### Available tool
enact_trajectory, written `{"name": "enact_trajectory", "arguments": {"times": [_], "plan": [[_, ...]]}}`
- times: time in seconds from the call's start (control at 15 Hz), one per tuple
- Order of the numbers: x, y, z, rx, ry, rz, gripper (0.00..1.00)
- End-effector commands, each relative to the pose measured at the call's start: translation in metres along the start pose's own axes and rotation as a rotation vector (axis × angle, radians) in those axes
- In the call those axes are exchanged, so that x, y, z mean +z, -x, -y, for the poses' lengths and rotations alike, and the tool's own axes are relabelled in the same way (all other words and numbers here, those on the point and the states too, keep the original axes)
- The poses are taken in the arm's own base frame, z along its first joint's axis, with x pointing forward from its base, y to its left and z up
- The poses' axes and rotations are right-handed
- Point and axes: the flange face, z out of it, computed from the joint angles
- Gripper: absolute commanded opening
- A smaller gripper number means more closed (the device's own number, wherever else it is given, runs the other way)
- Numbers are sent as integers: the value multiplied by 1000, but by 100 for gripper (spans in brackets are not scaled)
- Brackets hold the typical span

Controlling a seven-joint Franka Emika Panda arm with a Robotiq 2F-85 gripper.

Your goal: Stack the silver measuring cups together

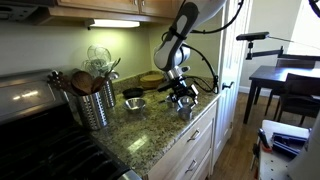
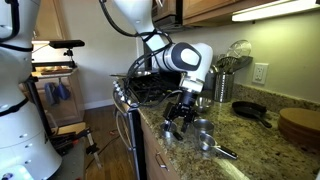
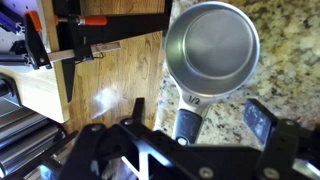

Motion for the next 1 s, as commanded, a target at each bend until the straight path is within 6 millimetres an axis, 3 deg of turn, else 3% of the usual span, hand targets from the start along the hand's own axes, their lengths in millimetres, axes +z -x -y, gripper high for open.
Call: {"name": "enact_trajectory", "arguments": {"times": [0.0, 0.2, 0.27, 0.33, 0.53, 0.6, 0.73, 0.93], "plan": [[9, 2, -8, 0, -14, 21, 100], [11, 2, -7, -2, -10, 18, 99], [11, 1, -7, -1, -9, 19, 74], [12, 1, -7, -1, -9, 20, 74], [17, 2, -8, -2, -2, 24, 56], [20, 3, -9, -3, 3, 25, 57], [26, 4, -10, -4, 11, 27, 35], [30, 5, -9, -6, 20, 28, 16]]}}
